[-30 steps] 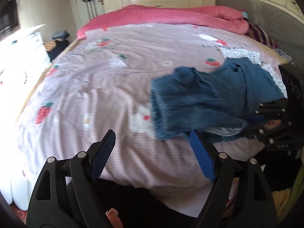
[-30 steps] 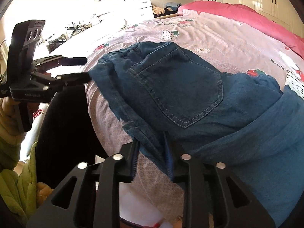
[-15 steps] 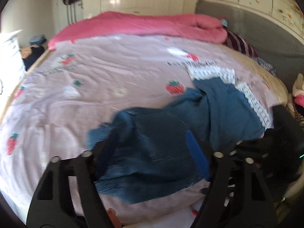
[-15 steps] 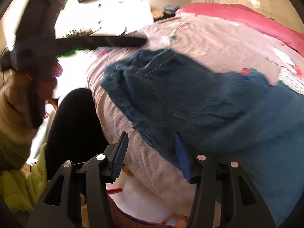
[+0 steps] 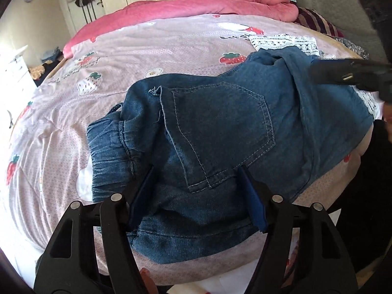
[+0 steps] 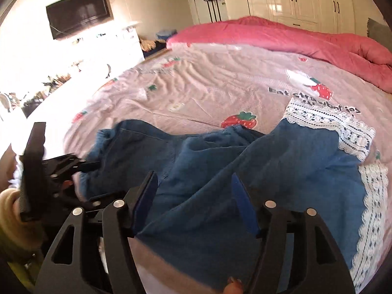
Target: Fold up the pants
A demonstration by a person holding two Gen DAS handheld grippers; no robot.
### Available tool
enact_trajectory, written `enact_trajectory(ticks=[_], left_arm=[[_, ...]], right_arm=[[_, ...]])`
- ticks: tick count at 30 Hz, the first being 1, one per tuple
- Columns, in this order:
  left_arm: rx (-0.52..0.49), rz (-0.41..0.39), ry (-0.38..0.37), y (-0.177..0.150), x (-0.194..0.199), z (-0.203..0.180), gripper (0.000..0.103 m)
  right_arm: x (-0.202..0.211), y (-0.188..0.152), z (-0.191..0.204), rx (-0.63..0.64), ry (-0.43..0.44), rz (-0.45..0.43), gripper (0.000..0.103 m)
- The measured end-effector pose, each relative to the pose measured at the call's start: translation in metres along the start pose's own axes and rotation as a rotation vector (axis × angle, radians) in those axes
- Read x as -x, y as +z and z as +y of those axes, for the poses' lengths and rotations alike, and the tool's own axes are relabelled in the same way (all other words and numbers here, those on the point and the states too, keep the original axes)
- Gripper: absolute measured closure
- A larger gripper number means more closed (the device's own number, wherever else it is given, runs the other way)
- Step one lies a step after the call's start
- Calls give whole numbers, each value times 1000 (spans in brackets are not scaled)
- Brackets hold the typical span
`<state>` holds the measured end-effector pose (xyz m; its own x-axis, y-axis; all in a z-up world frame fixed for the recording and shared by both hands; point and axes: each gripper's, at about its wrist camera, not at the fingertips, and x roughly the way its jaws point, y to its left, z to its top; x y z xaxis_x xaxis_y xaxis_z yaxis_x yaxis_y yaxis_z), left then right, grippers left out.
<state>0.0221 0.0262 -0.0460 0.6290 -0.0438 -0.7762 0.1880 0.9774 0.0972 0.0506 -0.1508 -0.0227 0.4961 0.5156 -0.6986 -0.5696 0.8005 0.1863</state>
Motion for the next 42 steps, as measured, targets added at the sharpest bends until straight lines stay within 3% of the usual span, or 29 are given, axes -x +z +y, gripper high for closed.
enact_trajectory(ticks=[4,9,12,18,22,25,27,33,40,42], left_arm=[[30,-1,-24,10,13,4,43],[26,-85,-41,31,49,1,34],[14,-134,-100,47,63,-10,29],[-29,-105,-199,69,37,-49,29],[-32,-62,-288,78,12,-73,30],[-44,-35,-335,80,-3,-88,42],[-44,-15,-354,81,-14,-93,44],[-30,27,-387,73,-43,-97,78],[-25,13,-418,67,-48,-92,84],[-24,13,-425,67,-48,-90,85]], right_arm=[[-38,-12,-18,-87,-8,121,41],[-11,-10,-23,-117,49,45,41],[15,-5,-33,-135,33,-16,39],[49,14,-66,-169,-49,-76,28],[51,29,-87,-158,-102,-68,28],[41,50,-99,-134,-130,-59,26],[29,65,-106,-126,-141,-38,25],[-30,117,-119,-30,-206,54,25],[-113,150,-131,57,-305,230,28],[-130,151,-132,71,-322,288,38]])
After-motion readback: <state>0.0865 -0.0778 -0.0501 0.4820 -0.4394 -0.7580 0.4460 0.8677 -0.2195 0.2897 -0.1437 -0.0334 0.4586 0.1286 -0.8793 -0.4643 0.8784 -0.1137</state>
